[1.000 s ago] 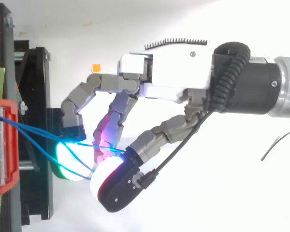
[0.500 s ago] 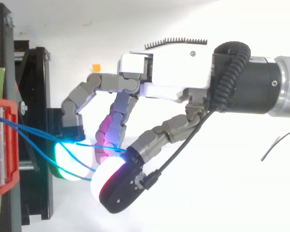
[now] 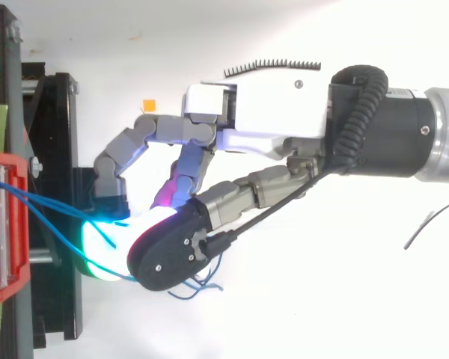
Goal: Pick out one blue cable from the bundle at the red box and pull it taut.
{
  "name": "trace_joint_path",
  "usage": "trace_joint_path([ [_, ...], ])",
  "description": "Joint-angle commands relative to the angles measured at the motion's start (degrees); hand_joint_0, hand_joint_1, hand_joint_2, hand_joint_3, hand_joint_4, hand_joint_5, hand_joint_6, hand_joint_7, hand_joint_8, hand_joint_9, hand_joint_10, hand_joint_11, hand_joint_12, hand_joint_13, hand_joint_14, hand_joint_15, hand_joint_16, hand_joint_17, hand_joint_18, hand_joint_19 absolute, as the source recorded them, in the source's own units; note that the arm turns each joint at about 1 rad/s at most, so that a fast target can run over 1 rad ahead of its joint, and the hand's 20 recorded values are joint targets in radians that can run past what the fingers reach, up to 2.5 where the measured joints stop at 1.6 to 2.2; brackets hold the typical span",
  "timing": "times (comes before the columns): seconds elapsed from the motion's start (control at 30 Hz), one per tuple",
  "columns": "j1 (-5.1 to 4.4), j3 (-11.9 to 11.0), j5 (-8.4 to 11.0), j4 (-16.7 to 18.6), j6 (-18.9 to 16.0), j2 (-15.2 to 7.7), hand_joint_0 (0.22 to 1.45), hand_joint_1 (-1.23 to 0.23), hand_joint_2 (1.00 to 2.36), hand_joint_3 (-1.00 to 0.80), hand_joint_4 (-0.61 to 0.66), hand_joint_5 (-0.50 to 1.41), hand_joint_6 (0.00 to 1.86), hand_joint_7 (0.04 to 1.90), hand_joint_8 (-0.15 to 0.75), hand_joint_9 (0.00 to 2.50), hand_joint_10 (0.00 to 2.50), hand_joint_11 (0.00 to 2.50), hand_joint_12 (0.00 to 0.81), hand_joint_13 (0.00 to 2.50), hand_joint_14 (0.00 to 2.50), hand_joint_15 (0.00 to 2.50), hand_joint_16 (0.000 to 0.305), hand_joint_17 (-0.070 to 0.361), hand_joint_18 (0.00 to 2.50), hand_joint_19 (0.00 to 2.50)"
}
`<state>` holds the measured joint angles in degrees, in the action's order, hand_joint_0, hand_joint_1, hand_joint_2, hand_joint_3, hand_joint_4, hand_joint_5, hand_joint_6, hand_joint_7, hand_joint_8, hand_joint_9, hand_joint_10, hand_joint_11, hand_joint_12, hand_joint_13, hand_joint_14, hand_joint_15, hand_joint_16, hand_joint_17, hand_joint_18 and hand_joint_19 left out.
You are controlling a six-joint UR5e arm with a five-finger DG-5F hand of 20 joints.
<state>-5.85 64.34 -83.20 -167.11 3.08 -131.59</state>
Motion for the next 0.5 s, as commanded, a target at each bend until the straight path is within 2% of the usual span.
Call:
trace_joint_path([
  [0.0,-0.03,0.0,0.06,0.0,0.0,0.0,0.50,-0.46,1.00,-0.50,-0.20,-0.05,0.84,0.87,0.211,1.41,0.03,0.79,0.307,1.06,0.02,0.69,0.048,0.109,0.82,0.80],
  [0.1,-0.12,0.0,0.06,-0.1,0.1,0.0,0.53,-0.47,1.00,-0.50,-0.22,-0.05,0.83,0.89,0.210,1.41,0.03,0.81,0.291,1.06,0.03,0.69,0.045,0.102,0.80,0.83],
  [0.17,-0.12,0.0,0.06,-0.1,0.0,-0.1,0.56,-0.53,1.00,-0.50,-0.22,-0.06,0.83,0.90,0.208,1.41,0.03,0.81,0.287,1.05,0.03,0.71,0.044,0.098,0.78,0.83],
  [0.47,-0.12,0.0,0.15,-0.1,0.0,0.0,0.58,-0.64,1.00,-0.50,-0.20,-0.05,0.84,1.01,0.205,1.39,0.03,0.83,0.286,1.03,0.03,0.70,0.043,0.097,0.76,0.84],
])
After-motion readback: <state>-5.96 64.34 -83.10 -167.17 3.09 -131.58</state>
